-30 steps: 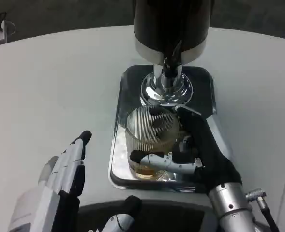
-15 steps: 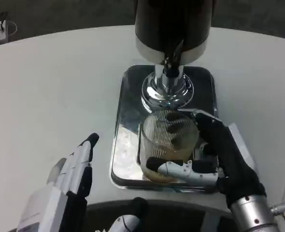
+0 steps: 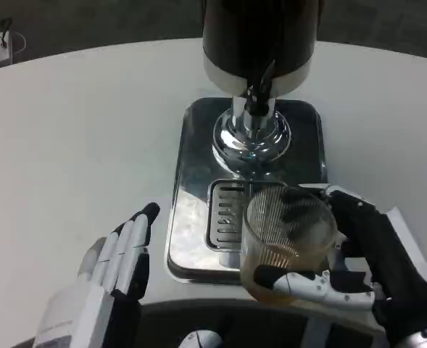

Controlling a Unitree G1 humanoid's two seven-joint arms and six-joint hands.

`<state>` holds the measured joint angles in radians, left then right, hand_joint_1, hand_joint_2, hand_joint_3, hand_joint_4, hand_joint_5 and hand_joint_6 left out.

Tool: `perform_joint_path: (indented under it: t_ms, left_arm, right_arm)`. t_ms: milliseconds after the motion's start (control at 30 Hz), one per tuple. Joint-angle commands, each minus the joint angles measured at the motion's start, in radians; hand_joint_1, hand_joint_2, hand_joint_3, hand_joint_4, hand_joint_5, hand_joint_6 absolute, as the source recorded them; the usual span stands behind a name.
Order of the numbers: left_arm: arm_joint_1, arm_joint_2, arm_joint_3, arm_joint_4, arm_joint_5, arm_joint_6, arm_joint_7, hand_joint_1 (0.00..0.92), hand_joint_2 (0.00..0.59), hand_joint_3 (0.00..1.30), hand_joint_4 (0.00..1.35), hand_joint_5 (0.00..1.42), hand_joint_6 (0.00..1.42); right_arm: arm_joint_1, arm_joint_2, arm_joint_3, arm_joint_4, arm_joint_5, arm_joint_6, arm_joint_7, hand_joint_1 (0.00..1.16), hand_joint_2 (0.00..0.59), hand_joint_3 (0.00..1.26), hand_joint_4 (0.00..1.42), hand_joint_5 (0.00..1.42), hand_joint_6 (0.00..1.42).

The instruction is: Grasp the cup under the faucet to collect the drink, then remove the cup.

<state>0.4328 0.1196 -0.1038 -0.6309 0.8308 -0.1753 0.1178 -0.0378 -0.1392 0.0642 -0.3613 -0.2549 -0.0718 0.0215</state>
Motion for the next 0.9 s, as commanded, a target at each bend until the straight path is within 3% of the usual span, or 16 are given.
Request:
perform_joint_path:
  t_ms: [33, 300, 533, 900]
  left_arm:
    - [0.017, -0.017, -0.017, -0.026, 0.061, 0.029, 0.008, 0.000, 0.143, 0.00, 0.00, 0.00, 0.00]
    - [0.018, -0.040, -0.066, -0.082, 0.249, 0.101, -0.037, 0.000, 0.119, 0.00, 0.00, 0.00, 0.00]
    - [-0.014, -0.073, -0.111, -0.137, 0.409, 0.174, -0.147, 0.000, 0.088, 0.00, 0.00, 0.00, 0.00]
    - [-0.001, -0.141, -0.234, -0.291, 0.643, 0.185, -0.362, 0.000, 0.074, 0.00, 0.00, 0.00, 0.00]
  right_arm:
    - [0.039, -0.012, -0.035, -0.105, 0.053, -0.006, 0.027, 1.14, 0.114, 0.91, 1.08, 1.31, 1.42]
    - [0.124, -0.051, -0.124, -0.259, 0.142, 0.023, 0.083, 1.14, 0.112, 0.90, 1.08, 1.31, 1.42]
    - [0.150, -0.093, -0.206, -0.361, 0.208, 0.053, 0.125, 1.14, 0.106, 0.90, 1.08, 1.29, 1.42]
    - [0.192, -0.145, -0.276, -0.480, 0.268, 0.065, 0.188, 1.14, 0.102, 0.90, 1.08, 1.29, 1.42]
